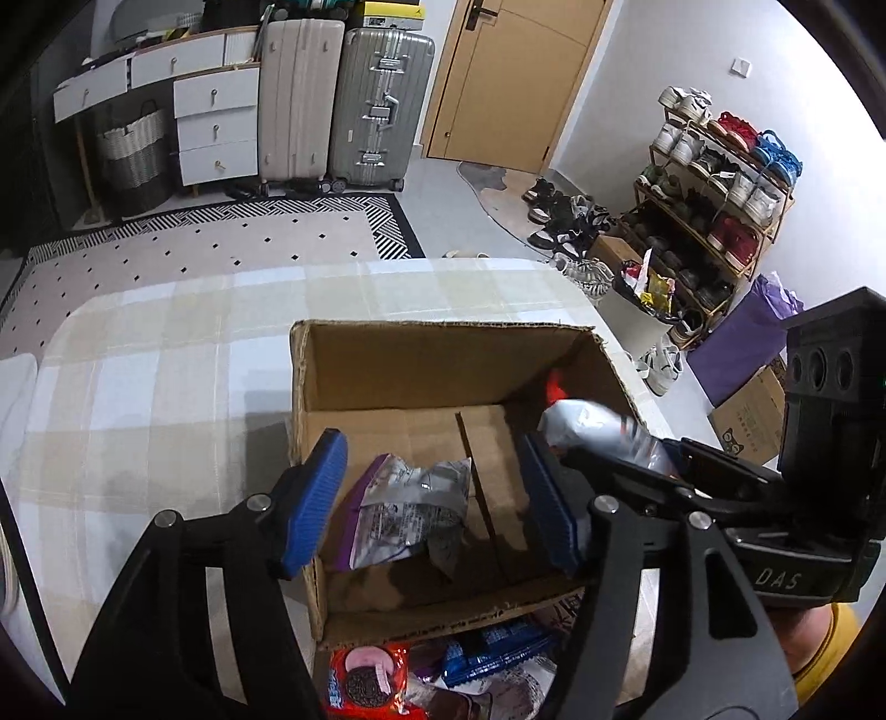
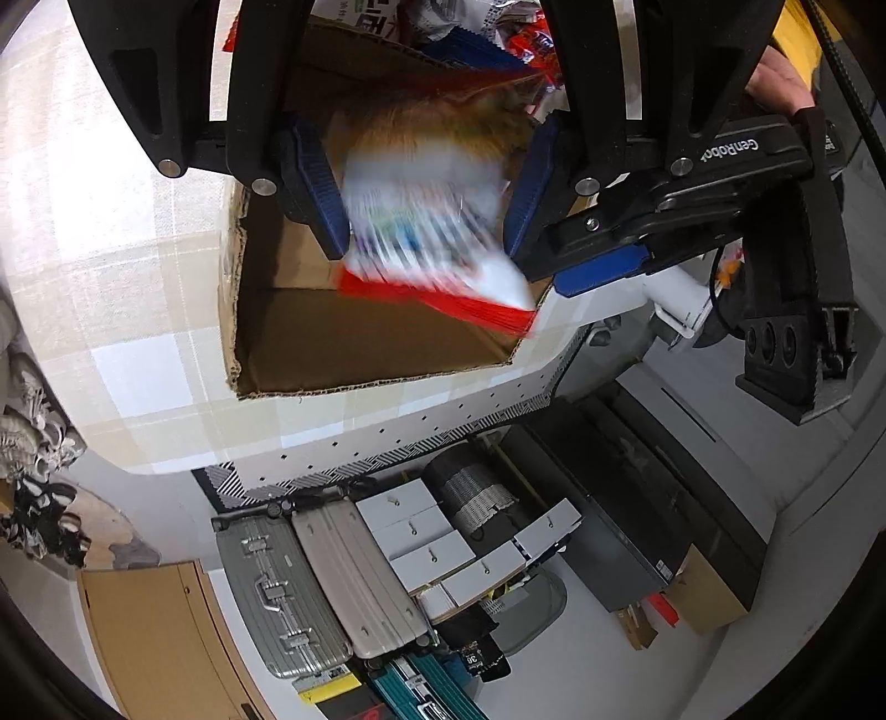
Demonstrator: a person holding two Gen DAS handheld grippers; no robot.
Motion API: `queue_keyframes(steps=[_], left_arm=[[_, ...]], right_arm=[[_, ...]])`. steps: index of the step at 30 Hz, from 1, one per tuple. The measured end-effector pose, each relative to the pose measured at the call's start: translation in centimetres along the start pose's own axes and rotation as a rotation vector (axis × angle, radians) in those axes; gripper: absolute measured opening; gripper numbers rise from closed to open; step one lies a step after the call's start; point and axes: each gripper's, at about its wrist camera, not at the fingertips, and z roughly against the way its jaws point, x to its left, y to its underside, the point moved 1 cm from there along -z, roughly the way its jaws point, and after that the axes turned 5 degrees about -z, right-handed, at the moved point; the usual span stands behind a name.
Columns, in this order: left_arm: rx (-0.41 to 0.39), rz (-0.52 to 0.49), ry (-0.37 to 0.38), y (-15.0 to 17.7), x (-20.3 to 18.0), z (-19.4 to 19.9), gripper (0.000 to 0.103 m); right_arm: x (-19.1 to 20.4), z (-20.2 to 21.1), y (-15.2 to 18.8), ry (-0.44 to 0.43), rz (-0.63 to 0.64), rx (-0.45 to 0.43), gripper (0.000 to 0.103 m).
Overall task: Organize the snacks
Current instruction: 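Withdraw both tools from the box back toward the snack pile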
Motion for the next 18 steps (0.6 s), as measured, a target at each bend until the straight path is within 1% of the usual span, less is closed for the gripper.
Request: queue_keyframes(steps=[6,10,13,15,18], left_arm=[[-0.011,-0.014,-0.007,0.3,-0.7,1.3,0.065],[-0.024,-0.023,-0.012,0.7,-1.4,2.9,0.065],[-0.035,-0.030,-0.012,0.8,-2.4,4.5,0.066],[-0.051,-0.038,-0.014,0.9,-3.1,6.1,0.069],[-0.085,-0.051,-0.020,1.1,-4.3,9.1,0.071]], right_arm=[[0.4,1.1,0.0,-0.010,0.006,-0.024,0.059],[1.3,2.6,0.2,-0.014,0.019,-0.040,0.059],[2.2,4.1,0.5,-0.017,0.030,-0.058,0.059],[3.1,5.4,0.7,-0.024,0.045,-0.071,0.059],[4.5,7.6,0.9,-0.029,0.069,-0.096,0.059]])
